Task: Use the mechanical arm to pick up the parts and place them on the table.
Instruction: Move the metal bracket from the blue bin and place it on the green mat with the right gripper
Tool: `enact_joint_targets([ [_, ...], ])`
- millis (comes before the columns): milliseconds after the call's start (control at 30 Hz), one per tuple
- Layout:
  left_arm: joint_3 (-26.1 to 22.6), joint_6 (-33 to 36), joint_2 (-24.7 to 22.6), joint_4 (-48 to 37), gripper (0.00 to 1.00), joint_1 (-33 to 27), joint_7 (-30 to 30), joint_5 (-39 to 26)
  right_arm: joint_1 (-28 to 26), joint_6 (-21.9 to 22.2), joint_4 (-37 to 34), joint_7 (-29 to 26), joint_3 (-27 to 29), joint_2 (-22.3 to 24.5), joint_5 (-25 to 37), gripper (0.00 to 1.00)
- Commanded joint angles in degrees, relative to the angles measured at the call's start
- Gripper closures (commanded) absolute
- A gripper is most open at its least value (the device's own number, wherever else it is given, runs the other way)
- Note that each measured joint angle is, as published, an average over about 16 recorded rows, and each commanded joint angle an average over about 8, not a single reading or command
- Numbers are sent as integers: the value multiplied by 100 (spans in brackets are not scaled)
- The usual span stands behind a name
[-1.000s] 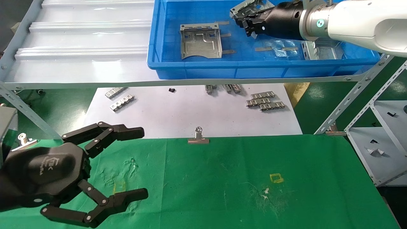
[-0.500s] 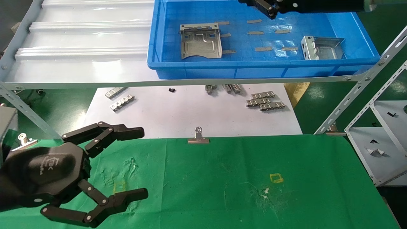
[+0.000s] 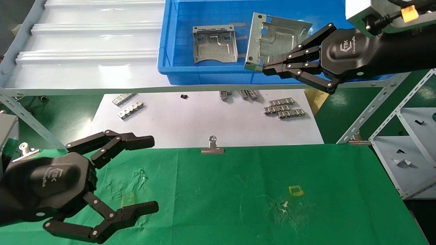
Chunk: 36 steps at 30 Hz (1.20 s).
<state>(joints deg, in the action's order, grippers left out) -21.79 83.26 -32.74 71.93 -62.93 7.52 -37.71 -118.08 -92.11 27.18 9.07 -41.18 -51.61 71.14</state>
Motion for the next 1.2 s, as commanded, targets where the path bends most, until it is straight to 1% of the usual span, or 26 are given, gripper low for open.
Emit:
enact_joint_targets([
  [33, 0, 0, 0, 0, 0, 0, 0, 0, 136, -11, 410, -77, -173, 198, -234, 100],
  [167, 0, 0, 0, 0, 0, 0, 0, 0, 357, 19, 1391, -460, -639, 690, -900, 100],
  [267, 0, 0, 0, 0, 0, 0, 0, 0, 414, 46, 1878, -695, -962, 962, -1276, 100],
  [400, 0, 0, 0, 0, 0, 0, 0, 0, 424, 68, 2188, -855, -1356, 1151, -1561, 100],
  [533, 0, 0, 0, 0, 0, 0, 0, 0, 476, 82, 2300, -887, -1787, 1170, -1649, 100],
  [700, -1, 0, 0, 0, 0, 0, 0, 0, 527, 102, 2226, -804, -2335, 1006, -1540, 100],
  [833, -1, 0, 0, 0, 0, 0, 0, 0, 506, 113, 2015, -659, -2779, 773, -1274, 100],
  [1033, -1, 0, 0, 0, 0, 0, 0, 1, 479, 108, 1520, -353, -3484, 294, -782, 100],
  [1200, -1, 0, 0, 0, 0, 0, -1, 1, 499, 130, 957, -18, -3977, -148, -527, 100],
])
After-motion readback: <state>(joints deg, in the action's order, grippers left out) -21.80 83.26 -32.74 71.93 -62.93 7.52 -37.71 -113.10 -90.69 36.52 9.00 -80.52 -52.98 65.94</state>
